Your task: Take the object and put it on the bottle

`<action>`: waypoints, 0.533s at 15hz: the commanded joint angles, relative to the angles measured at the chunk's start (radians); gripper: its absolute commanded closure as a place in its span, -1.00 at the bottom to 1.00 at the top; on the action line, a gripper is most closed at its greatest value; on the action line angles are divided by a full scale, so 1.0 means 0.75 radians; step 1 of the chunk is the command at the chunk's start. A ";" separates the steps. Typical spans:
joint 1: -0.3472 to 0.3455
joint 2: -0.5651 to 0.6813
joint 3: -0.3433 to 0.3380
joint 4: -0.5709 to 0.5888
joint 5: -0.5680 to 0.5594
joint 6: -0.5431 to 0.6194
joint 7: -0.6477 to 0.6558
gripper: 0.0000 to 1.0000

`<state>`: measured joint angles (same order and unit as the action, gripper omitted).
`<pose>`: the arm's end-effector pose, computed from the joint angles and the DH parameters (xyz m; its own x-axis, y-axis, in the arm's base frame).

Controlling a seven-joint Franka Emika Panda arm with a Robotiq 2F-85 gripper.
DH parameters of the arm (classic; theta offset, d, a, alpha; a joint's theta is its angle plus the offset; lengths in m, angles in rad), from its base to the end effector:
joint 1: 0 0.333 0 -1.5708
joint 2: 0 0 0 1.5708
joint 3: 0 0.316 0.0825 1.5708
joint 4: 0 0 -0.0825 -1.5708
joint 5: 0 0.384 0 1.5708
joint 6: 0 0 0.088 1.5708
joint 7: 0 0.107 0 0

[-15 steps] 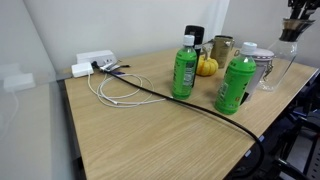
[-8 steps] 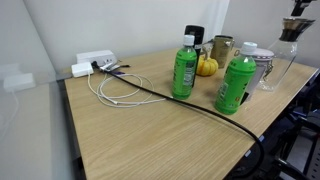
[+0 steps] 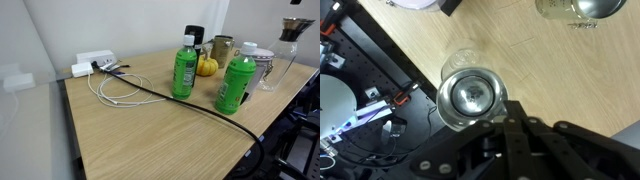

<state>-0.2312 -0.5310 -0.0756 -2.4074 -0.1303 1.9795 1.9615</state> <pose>0.3792 -0.1316 0.5126 -0.6015 -0.7978 0.0411 -0.7953 0.5931 -0.1255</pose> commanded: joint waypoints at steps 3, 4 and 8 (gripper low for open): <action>-0.013 -0.033 -0.007 0.037 0.041 0.002 -0.058 0.48; -0.011 -0.038 -0.015 0.043 0.053 -0.005 -0.070 0.46; -0.028 -0.040 0.009 0.040 0.033 -0.001 -0.045 0.46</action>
<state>-0.2312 -0.5624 -0.0857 -2.3788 -0.1165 1.9790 1.9376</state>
